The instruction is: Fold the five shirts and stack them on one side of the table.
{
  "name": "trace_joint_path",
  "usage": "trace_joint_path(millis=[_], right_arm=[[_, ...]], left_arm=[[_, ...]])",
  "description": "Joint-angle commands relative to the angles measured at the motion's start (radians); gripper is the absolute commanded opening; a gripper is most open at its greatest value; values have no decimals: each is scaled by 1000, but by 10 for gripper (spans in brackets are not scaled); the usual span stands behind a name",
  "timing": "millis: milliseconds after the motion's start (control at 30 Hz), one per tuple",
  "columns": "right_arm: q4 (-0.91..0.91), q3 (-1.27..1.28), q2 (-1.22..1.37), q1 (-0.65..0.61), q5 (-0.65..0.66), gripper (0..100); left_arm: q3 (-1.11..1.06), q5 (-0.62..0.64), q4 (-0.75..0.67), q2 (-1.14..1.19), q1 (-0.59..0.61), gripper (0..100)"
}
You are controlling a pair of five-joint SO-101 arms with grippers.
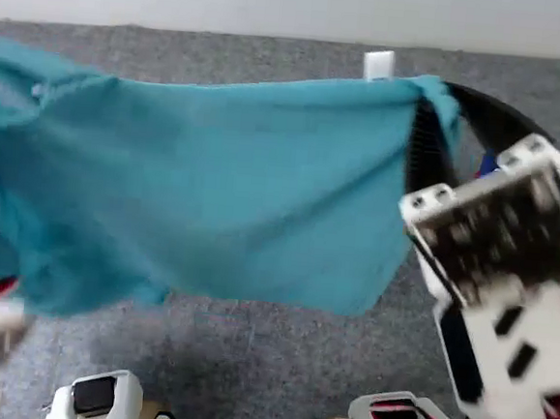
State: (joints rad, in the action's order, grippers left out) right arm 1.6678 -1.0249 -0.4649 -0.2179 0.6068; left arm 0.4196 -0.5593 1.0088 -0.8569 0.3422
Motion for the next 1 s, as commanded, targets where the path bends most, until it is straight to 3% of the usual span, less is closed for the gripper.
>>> trace_joint_path(millis=[0, 233, 800, 967], right_arm=[[-24, -17, -53, 68, 34, 10], [-15, -14, -150, 166, 106, 10], [81, -12, -298, 174, 170, 10], [113, 5, -292, 174, 216, 10]], left_arm=[[76, -8, -17, 11, -2, 15], [113, -8, 15, 5, -2, 15], [328, -6, 339, 5, -3, 14], [323, -6, 361, 18, -3, 14]])
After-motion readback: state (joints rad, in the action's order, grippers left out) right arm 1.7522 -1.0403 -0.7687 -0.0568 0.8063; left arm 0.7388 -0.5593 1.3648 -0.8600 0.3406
